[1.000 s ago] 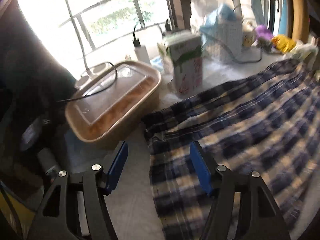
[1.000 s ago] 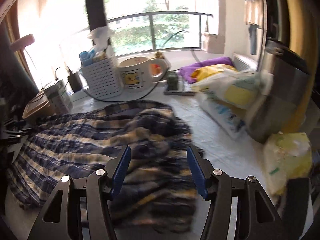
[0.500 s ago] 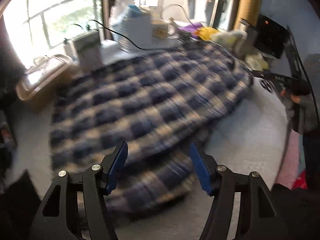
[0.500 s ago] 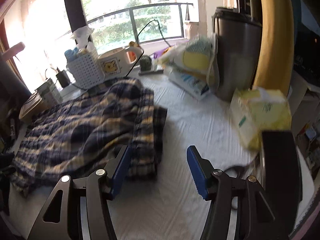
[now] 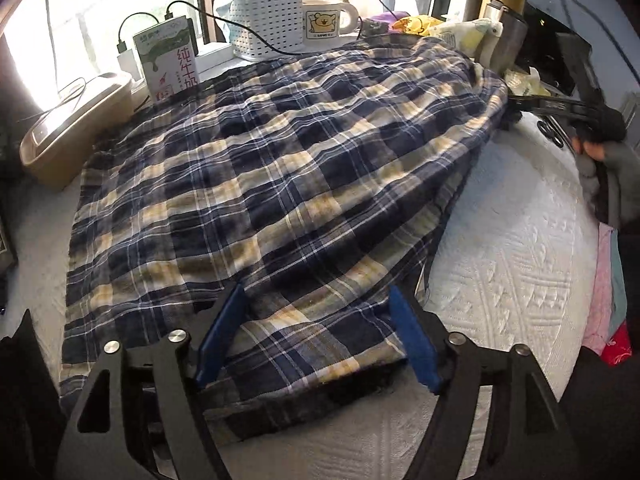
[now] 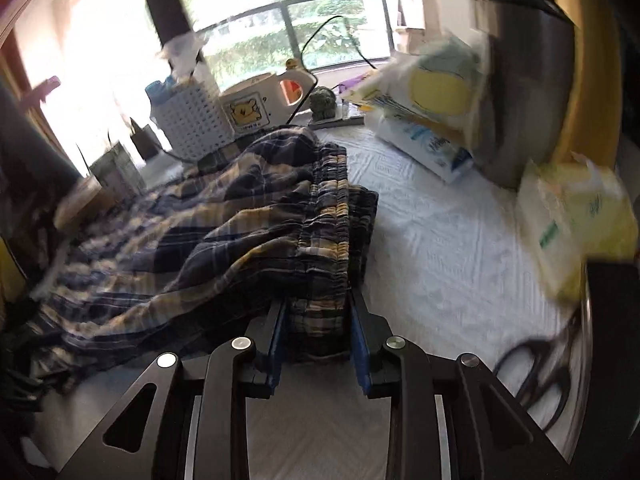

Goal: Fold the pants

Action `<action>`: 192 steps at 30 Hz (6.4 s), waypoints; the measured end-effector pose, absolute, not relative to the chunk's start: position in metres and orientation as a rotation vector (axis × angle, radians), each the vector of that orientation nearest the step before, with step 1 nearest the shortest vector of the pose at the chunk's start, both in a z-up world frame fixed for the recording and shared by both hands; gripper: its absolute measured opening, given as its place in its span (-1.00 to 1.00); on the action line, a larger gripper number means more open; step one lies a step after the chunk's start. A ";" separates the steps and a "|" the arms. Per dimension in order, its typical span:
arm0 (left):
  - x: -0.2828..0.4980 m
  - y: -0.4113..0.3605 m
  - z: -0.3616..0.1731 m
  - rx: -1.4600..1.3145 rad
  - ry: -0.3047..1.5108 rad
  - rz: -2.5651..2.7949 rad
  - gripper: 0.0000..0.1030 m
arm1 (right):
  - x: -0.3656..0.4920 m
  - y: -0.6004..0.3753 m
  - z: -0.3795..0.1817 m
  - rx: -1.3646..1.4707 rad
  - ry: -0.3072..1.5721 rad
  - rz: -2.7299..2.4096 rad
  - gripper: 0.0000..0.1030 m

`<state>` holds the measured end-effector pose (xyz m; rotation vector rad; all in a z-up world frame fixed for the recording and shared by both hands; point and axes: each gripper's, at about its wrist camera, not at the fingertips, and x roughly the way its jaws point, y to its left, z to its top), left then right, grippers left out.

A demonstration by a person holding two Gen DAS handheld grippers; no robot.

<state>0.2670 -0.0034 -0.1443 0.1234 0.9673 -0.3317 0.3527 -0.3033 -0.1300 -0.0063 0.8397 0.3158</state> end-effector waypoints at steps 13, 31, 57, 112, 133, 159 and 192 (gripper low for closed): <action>0.258 0.014 -0.143 0.108 0.990 -0.328 0.53 | 0.320 -0.321 -0.132 -0.101 0.839 0.272 -0.47; 0.225 0.036 -0.137 0.125 1.007 -0.326 0.53 | 0.287 -0.338 -0.127 -0.113 0.900 0.227 0.10; 0.218 0.112 -0.093 -0.029 0.825 -0.044 0.53 | 0.333 -0.308 -0.135 0.506 0.875 0.380 0.91; 0.225 0.176 -0.098 -0.282 0.746 0.056 0.53 | 0.350 -0.186 -0.032 0.053 0.573 0.485 -0.80; 0.204 0.193 -0.103 -0.293 0.772 0.088 0.53 | 0.278 0.023 -0.119 -0.449 0.723 0.799 -0.75; 0.324 0.074 -0.105 -0.088 0.846 -0.215 -0.05 | 0.339 -0.143 -0.092 -0.093 0.713 0.646 0.83; 0.410 0.114 -0.124 0.045 0.871 -0.133 0.33 | 0.454 -0.067 -0.116 -0.341 0.752 0.700 0.65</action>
